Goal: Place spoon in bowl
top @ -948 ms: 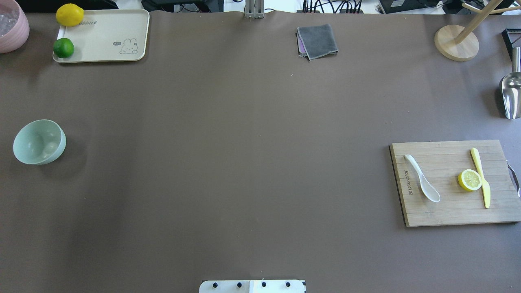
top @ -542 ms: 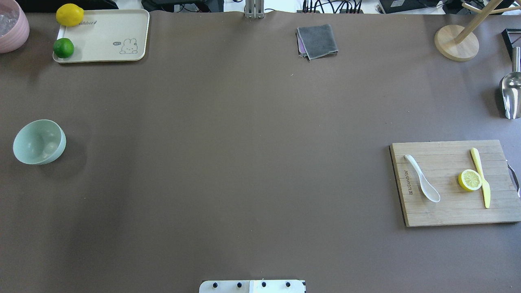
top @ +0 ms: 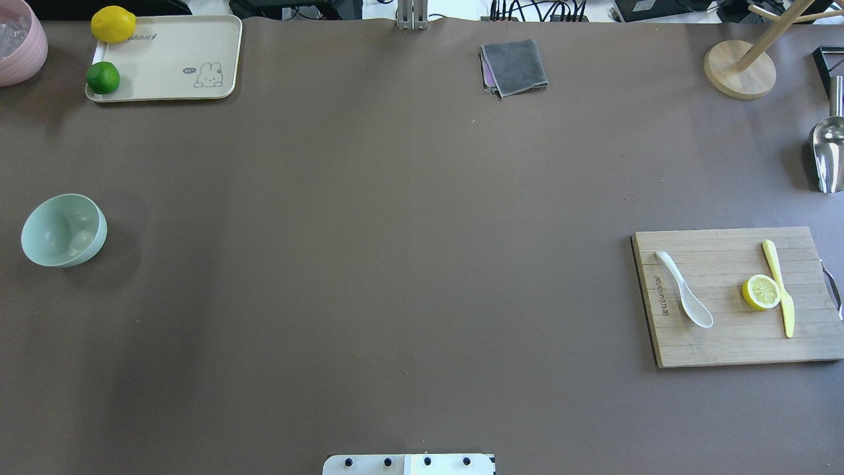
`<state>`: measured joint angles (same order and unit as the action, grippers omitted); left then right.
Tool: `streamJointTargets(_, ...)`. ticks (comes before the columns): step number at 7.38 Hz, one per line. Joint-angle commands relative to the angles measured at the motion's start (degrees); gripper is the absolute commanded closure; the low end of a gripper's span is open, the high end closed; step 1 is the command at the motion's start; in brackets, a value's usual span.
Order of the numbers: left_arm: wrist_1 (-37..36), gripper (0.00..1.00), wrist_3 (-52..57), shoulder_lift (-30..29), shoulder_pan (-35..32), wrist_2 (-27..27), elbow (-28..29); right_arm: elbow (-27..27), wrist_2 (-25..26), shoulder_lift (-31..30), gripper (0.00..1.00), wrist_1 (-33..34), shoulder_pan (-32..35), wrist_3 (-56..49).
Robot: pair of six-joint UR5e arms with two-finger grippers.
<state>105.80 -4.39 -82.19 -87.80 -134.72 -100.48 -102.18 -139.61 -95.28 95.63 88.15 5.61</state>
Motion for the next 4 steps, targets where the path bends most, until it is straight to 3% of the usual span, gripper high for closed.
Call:
streamJointTargets(1,-0.06,0.02,0.0,-0.16,0.09,-0.02,0.02,-0.03,-0.13,-0.08,0.0,0.0,0.0,0.02)
streamJointTargets(4,0.02,0.02,0.0,0.01,0.0,-0.19,-0.08,-0.03,-0.22,0.01,0.0,0.0,0.0,0.02)
